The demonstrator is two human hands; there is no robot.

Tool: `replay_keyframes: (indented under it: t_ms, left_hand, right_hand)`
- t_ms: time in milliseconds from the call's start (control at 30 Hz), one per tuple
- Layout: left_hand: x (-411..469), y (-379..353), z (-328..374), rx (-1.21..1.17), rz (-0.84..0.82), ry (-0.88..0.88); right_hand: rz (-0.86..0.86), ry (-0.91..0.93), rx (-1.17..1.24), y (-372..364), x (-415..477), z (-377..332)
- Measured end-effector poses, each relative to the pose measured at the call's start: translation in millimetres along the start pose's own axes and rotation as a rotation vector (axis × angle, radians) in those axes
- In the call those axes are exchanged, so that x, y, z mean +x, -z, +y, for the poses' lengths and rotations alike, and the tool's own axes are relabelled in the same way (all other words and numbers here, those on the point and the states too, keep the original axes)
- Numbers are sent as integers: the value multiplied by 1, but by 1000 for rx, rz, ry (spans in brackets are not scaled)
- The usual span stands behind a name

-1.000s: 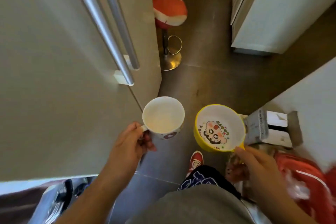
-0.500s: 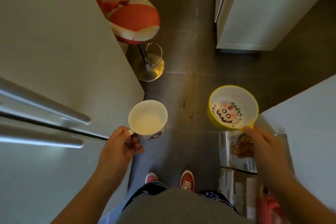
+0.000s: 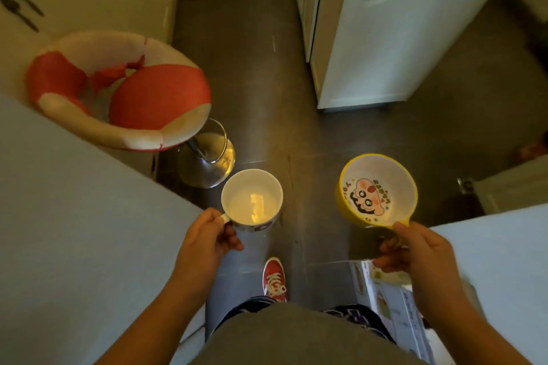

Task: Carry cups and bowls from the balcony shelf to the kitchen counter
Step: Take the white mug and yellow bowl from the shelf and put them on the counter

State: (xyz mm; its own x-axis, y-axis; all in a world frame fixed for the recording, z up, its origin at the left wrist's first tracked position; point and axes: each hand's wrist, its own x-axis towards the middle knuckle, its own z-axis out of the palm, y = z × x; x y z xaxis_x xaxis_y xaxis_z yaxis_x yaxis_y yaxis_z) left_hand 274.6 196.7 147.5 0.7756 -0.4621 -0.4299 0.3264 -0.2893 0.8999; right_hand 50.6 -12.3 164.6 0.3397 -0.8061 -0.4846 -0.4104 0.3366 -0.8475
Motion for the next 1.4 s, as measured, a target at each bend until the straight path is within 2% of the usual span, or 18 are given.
replay_keyframes:
  t_ms: [267,400,600,767,1000,1200,1400]
  left_hand:
    - [144,-123,84,133,-295,-106]
    - [200,-213,115,25,-469,-43]
    - [262,-321,155,87,-578,-50]
    - [304,-365,183,146,-604,-66]
    - [379,-422,221,235,-573,-42]
    - [461,-507,257,226,-686,-12]
    - [509,-611,297,316,-860,-25]
  right_hand:
    - [261,-96,55,38,68,-25]
    - [348,-141,117,65,117,-27]
    - [418,-210,210,102,200,-51]
    - [431,-227,266,126,264,-91]
    - [543,-215,334,145,362,-146]
    - [641,-231,332,167,441,-188]
    - [787,-306,373,199,476,-210]
